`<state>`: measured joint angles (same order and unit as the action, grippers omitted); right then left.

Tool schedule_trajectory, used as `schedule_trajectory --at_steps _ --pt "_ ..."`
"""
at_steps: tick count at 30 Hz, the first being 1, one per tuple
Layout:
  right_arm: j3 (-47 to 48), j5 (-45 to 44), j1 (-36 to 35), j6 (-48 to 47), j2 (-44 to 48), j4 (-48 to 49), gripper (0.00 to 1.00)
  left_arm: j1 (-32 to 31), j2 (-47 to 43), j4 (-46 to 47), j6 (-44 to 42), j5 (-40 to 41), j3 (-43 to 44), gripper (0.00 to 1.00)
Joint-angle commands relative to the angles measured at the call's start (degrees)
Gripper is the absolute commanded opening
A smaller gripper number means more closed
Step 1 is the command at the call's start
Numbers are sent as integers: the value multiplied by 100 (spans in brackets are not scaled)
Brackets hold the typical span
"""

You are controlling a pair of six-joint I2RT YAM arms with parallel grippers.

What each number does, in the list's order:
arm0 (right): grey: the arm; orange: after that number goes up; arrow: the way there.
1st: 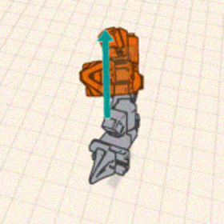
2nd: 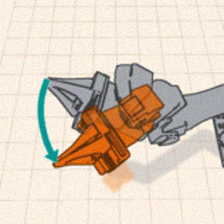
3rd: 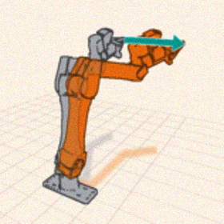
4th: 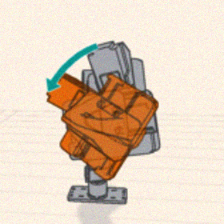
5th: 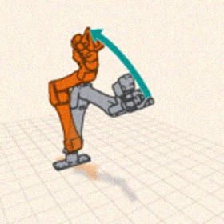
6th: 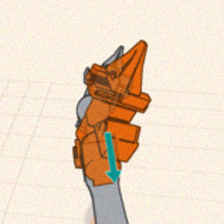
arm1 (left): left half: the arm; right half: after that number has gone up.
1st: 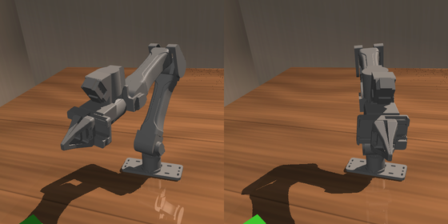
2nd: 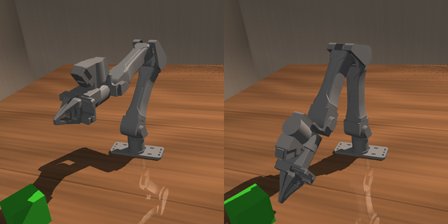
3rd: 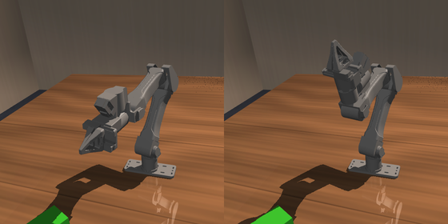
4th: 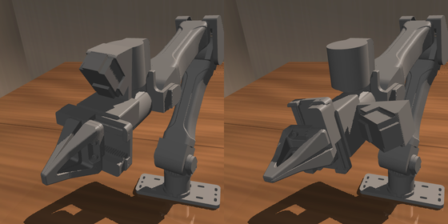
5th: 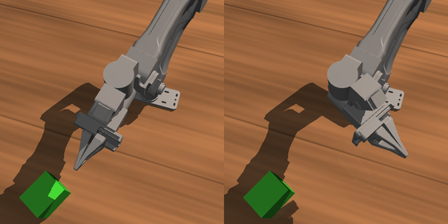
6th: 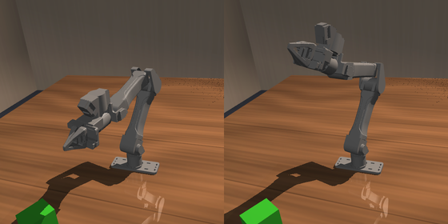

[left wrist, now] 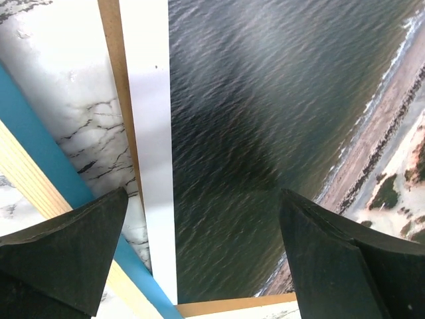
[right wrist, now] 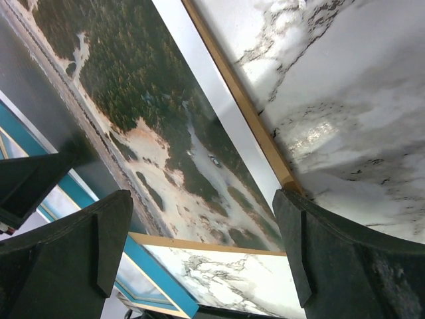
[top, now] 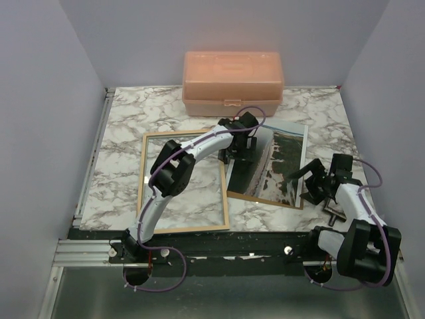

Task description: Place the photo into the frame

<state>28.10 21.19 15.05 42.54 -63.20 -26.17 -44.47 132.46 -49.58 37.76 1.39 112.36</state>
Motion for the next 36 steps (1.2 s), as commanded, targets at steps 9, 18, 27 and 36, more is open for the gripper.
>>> schedule_trajectory --at_steps 9,18,27,36 --pt "96 -181 7 -148 -302 139 97 -100 -1082 1168 216 -1456 -1361 91" --pt "244 -174 7 -207 -377 126 97 -428 -1537 1261 488 -1145 -1757 90" --pt "158 -32 7 -261 -488 222 97 -467 -1707 1372 478 -1122 -1880 91" --pt "142 54 7 -348 -513 235 97 -342 -1606 1656 786 -1295 -2371 87"
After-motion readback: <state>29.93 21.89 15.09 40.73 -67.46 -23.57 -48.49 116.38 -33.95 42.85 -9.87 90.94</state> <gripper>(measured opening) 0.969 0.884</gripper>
